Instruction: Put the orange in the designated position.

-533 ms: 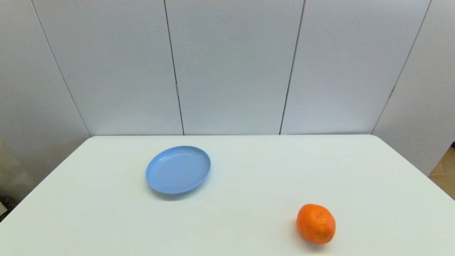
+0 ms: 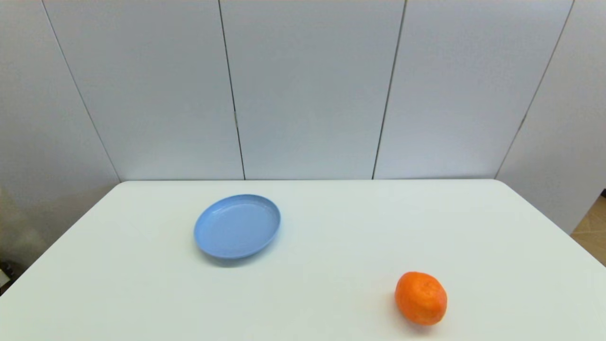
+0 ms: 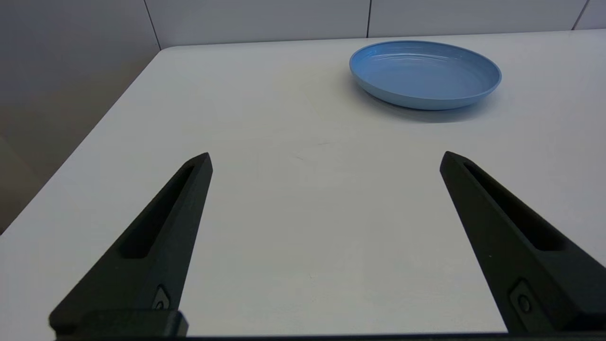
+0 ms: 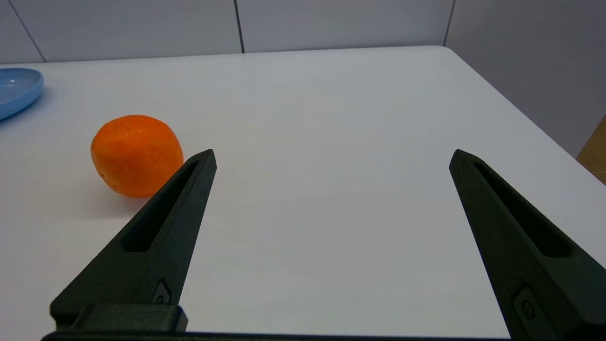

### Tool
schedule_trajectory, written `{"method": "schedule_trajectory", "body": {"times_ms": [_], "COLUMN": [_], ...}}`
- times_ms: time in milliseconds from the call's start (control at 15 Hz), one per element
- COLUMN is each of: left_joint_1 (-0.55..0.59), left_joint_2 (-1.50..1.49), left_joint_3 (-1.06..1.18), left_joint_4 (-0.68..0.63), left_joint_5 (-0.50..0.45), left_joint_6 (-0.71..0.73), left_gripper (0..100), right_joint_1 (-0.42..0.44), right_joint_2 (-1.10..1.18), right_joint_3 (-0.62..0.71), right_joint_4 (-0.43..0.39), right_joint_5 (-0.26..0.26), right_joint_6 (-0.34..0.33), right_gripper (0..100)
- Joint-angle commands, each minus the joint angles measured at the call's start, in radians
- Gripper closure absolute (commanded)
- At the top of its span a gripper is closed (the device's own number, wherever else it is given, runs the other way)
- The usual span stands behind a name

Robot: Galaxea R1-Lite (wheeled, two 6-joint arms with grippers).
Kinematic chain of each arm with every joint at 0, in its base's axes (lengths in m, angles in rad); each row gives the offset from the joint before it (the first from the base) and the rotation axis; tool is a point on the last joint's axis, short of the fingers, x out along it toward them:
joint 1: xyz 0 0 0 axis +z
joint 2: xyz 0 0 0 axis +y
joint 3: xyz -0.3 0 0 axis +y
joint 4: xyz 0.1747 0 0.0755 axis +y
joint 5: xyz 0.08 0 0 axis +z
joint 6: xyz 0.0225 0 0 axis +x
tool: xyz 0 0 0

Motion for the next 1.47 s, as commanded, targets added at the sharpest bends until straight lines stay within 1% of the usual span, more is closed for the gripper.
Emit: {"method": "schedule_trajectory", "body": {"times_ms": [67,333,467,800,1067,1200,1267,1333,1467], "left_joint_1": [-0.001,0.000,0.000,0.000,-0.003,-0.015,-0.039,-0.081,-0.196], "left_joint_2": [0.001,0.001,0.001,0.030,0.198,0.287,0.342,0.386,0.477], "left_joint_3": [0.002,0.002,0.002,-0.025,-0.166,-0.256,-0.302,-0.330,-0.407], "left_joint_4": [-0.001,-0.001,-0.001,0.001,-0.001,0.001,-0.001,-0.004,-0.004], "left_joint_5": [0.000,0.000,0.032,0.029,0.028,-0.006,-0.031,-0.031,-0.029], "left_joint_6": [0.001,0.001,-0.018,0.001,0.045,0.047,0.048,0.054,0.054], "left_gripper": [0,0,0,0,0,0,0,0,0], "right_joint_1": [0.000,0.000,0.000,0.000,0.000,0.000,0.000,0.000,0.000], "right_joint_2": [0.000,0.000,0.000,0.000,0.000,0.000,0.000,0.000,0.000], "right_joint_3": [0.000,0.000,0.000,0.000,0.000,0.000,0.000,0.000,0.000], "right_joint_4": [0.000,0.000,0.000,0.000,0.000,0.000,0.000,0.000,0.000], "right_joint_5": [0.000,0.000,0.000,0.000,0.000,0.000,0.000,0.000,0.000], "right_joint_6": [0.000,0.000,0.000,0.000,0.000,0.000,0.000,0.000,0.000], "right_gripper": [0,0,0,0,0,0,0,0,0]}}
